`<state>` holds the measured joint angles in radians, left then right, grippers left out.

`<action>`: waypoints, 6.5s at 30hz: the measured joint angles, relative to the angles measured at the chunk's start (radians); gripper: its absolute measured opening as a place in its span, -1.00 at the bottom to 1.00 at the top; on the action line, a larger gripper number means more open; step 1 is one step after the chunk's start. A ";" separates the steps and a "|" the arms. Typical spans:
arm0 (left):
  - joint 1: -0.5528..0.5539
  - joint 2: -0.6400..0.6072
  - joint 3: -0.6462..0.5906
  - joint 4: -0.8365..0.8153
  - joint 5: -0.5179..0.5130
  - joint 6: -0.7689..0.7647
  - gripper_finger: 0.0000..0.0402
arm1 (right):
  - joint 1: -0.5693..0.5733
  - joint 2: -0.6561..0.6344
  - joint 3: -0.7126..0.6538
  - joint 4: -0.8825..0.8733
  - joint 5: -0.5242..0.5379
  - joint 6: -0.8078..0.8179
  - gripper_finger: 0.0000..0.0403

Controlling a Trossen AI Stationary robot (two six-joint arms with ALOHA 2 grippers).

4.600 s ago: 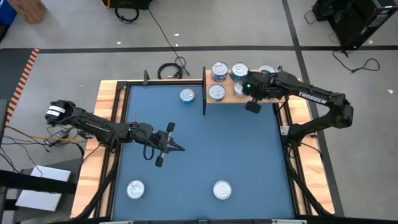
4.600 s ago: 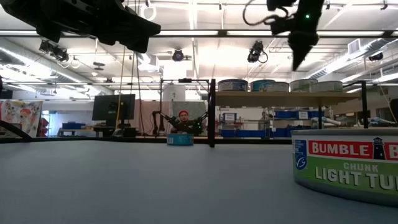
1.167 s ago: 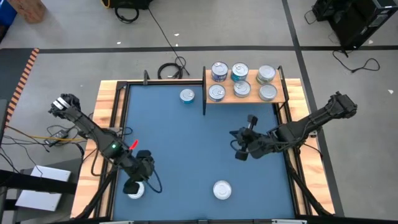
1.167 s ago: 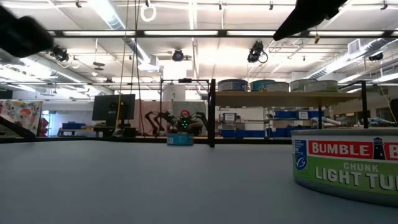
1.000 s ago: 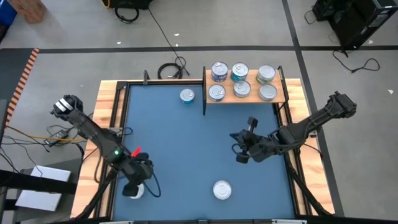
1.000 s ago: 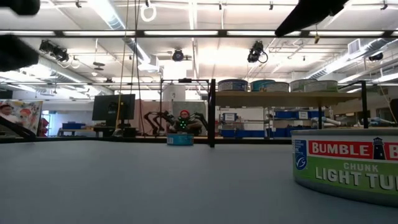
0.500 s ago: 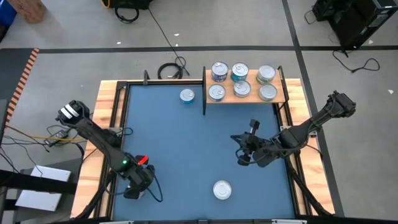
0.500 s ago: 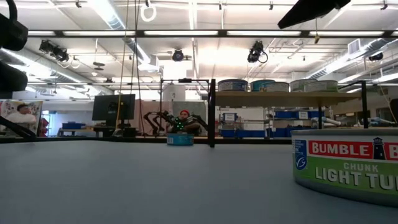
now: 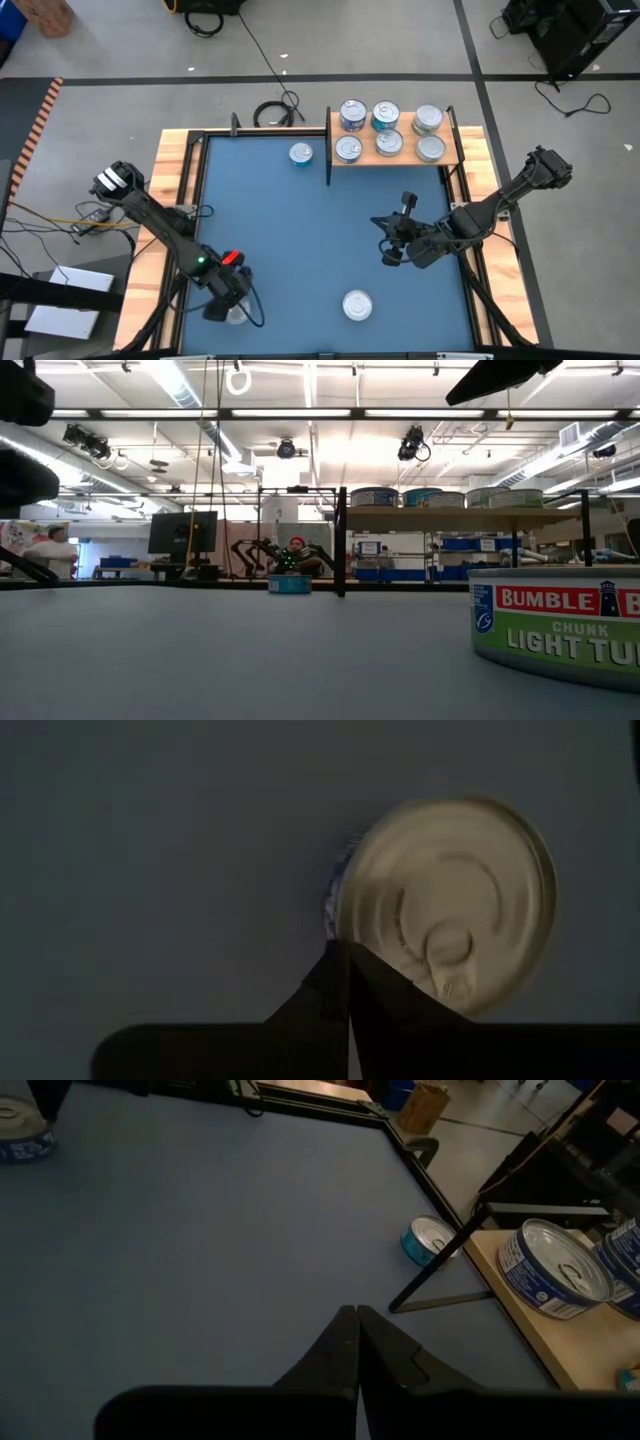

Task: Stack canned seafood by type on shelf
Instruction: Stack the blue tuna can on top of the blue tuna can on the shelf

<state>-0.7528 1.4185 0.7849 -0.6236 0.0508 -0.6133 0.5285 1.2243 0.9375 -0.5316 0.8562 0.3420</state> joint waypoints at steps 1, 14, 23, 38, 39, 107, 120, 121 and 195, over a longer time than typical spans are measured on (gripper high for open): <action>0.004 0.000 0.000 0.003 -0.017 0.000 -0.99 | 0.000 0.000 0.000 0.001 0.000 0.000 -0.94; 0.062 0.000 0.016 0.123 -0.008 0.134 -1.00 | 0.001 0.000 0.000 0.030 -0.001 -0.004 -0.94; 0.021 0.088 0.018 0.153 0.097 0.125 -1.00 | 0.028 0.000 0.000 0.029 -0.001 -0.005 -0.94; 0.115 0.130 0.019 0.201 -0.170 0.225 -1.00 | 0.055 0.000 0.000 0.038 0.014 -0.004 -0.94; 0.128 0.130 0.018 0.207 -0.185 0.241 -1.00 | 0.055 0.000 0.000 0.038 0.014 -0.004 -0.94; 0.448 0.218 0.094 0.417 -0.146 0.680 -1.00 | 0.055 -0.002 0.001 0.071 0.010 -0.018 -0.93; 0.491 0.298 0.098 0.589 -0.131 0.722 -1.00 | 0.055 -0.001 0.001 0.090 -0.014 -0.032 -0.92; 0.495 0.299 0.098 0.604 -0.128 0.731 -1.00 | 0.055 -0.001 0.001 0.091 -0.016 -0.032 -0.92; 0.733 -0.061 -0.357 1.304 0.023 0.691 -0.99 | -0.257 0.807 0.315 0.370 -0.613 -0.753 -0.65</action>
<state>-0.0193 1.3575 0.4278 0.6808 0.0734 0.0780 0.2714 2.0315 1.2521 -0.1619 0.2428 -0.4111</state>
